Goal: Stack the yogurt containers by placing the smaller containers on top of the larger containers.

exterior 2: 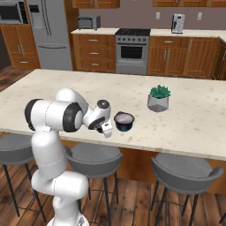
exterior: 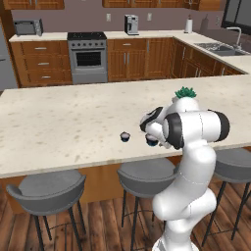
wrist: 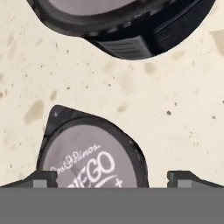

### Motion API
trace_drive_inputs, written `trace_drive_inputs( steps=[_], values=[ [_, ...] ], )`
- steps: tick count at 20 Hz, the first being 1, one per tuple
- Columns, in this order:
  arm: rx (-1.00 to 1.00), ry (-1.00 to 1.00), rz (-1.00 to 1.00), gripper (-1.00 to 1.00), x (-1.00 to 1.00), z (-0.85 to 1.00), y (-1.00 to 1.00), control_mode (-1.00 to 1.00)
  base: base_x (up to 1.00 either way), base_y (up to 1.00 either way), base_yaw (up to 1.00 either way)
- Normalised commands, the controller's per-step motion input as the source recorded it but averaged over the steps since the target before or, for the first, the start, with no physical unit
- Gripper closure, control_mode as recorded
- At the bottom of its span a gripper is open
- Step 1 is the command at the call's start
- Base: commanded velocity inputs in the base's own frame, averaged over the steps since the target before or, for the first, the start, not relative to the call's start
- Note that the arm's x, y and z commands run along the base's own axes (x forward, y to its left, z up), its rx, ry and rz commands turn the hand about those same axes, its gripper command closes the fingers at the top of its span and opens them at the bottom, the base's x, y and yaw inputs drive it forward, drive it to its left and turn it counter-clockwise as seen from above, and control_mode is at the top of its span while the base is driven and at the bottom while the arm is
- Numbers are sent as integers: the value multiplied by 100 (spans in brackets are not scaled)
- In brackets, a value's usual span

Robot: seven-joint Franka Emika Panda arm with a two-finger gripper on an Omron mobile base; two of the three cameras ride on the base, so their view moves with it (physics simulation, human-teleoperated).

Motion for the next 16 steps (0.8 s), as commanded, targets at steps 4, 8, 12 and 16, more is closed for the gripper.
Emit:
trace_drive_inputs(
  steps=[4, 8, 12, 16],
  values=[
    [0, 0, 0, -100, 11, -15, 0, -100, 0, 0, 0],
    [0, 0, 0, -100, 14, -13, 0, -100, 0, 0, 0],
    [0, 0, 0, 100, 11, -10, 0, -100, 0, 0, 0],
    [0, 0, 0, 100, 2, -8, 0, -100, 0, 0, 0]
  ],
)
